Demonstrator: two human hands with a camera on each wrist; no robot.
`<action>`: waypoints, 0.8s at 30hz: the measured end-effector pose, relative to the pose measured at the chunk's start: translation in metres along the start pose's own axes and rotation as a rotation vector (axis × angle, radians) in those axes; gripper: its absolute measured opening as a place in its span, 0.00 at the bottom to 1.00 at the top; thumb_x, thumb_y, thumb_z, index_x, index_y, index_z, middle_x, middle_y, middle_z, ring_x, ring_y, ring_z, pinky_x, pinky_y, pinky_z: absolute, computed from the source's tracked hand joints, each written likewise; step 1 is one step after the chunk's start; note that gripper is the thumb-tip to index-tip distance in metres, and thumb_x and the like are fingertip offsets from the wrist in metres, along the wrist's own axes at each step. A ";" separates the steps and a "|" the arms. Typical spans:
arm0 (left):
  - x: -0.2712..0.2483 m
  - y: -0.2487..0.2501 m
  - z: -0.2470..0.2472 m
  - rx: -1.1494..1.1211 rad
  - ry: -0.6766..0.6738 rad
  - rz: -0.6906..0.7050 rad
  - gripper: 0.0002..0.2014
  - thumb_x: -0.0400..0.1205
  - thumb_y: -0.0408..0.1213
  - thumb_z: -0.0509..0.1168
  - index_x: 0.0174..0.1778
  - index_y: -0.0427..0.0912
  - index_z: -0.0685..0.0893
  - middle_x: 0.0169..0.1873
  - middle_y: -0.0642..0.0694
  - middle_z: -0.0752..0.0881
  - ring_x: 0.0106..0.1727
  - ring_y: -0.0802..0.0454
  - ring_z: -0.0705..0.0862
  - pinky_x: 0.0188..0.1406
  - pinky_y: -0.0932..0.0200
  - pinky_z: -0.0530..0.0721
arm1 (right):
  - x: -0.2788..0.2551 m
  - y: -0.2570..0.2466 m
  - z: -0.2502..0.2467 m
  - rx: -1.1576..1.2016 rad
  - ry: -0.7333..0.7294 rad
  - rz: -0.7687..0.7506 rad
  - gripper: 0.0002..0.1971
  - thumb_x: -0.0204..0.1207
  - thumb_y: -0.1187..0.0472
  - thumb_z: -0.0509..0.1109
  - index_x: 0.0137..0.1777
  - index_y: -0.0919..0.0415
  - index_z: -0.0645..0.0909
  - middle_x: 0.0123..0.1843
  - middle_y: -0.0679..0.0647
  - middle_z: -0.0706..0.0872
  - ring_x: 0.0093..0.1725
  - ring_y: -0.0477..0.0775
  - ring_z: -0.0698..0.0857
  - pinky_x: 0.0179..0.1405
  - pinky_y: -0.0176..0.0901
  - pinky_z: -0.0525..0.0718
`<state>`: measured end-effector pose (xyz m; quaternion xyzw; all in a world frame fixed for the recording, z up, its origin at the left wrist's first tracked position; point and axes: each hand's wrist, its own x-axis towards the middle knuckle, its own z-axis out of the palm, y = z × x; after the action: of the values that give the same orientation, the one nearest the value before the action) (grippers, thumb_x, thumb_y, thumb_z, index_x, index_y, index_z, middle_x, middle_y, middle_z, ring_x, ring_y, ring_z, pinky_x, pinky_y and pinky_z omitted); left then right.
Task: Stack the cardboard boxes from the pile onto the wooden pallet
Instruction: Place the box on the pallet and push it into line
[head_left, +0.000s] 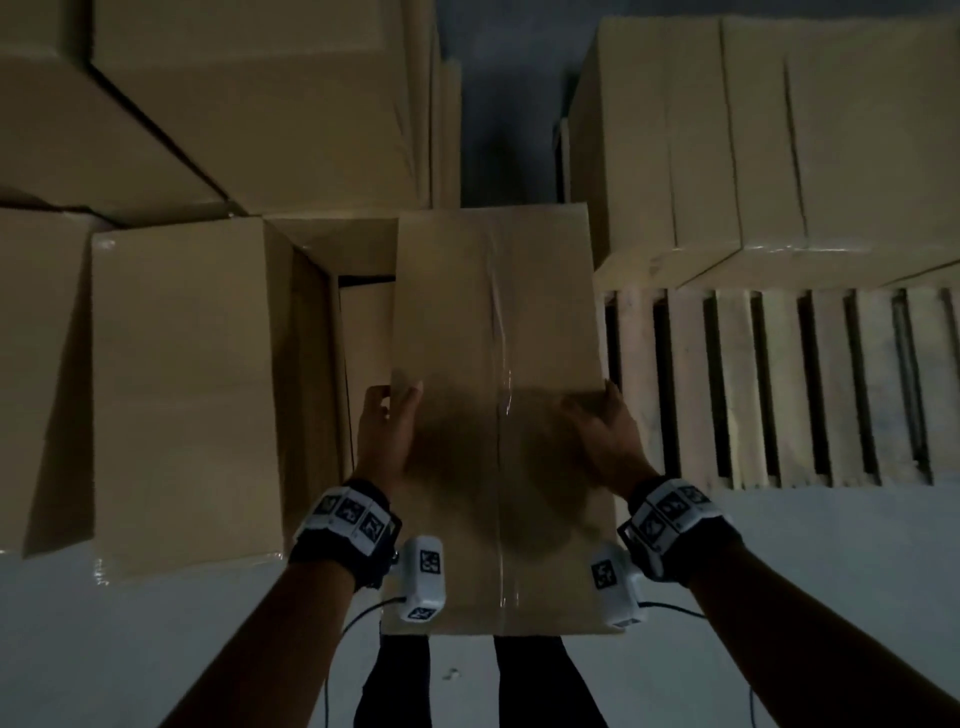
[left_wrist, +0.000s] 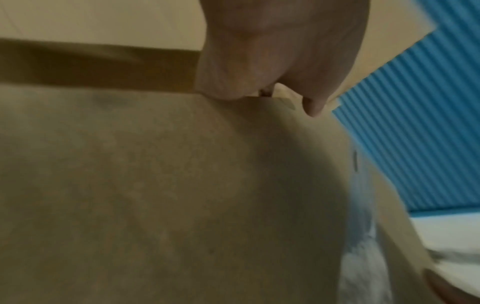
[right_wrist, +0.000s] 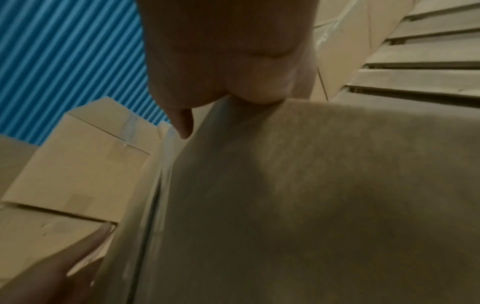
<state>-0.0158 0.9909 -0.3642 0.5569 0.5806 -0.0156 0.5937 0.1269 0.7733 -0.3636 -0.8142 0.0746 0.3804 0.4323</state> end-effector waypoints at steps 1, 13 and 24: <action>-0.012 0.007 0.002 0.020 0.007 0.024 0.20 0.85 0.53 0.67 0.68 0.49 0.73 0.51 0.55 0.80 0.52 0.54 0.81 0.41 0.58 0.78 | -0.012 -0.003 -0.007 -0.010 0.015 -0.015 0.34 0.73 0.41 0.76 0.78 0.46 0.69 0.66 0.51 0.83 0.64 0.57 0.83 0.68 0.60 0.82; -0.204 0.085 -0.045 -0.018 -0.054 0.429 0.36 0.79 0.65 0.68 0.79 0.51 0.72 0.68 0.58 0.81 0.71 0.50 0.79 0.65 0.52 0.80 | -0.208 -0.069 -0.089 0.213 0.160 -0.342 0.31 0.77 0.46 0.73 0.79 0.49 0.69 0.62 0.46 0.84 0.61 0.52 0.84 0.66 0.58 0.83; -0.410 0.089 -0.116 -0.180 -0.193 0.875 0.21 0.85 0.46 0.69 0.74 0.48 0.79 0.65 0.54 0.87 0.66 0.56 0.85 0.68 0.45 0.84 | -0.438 -0.051 -0.137 0.371 0.320 -0.687 0.36 0.77 0.49 0.76 0.81 0.43 0.63 0.62 0.38 0.84 0.61 0.42 0.85 0.63 0.51 0.86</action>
<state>-0.1685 0.8460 0.0171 0.6920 0.2320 0.2354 0.6418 -0.0805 0.6096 0.0158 -0.7489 -0.0679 0.0631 0.6562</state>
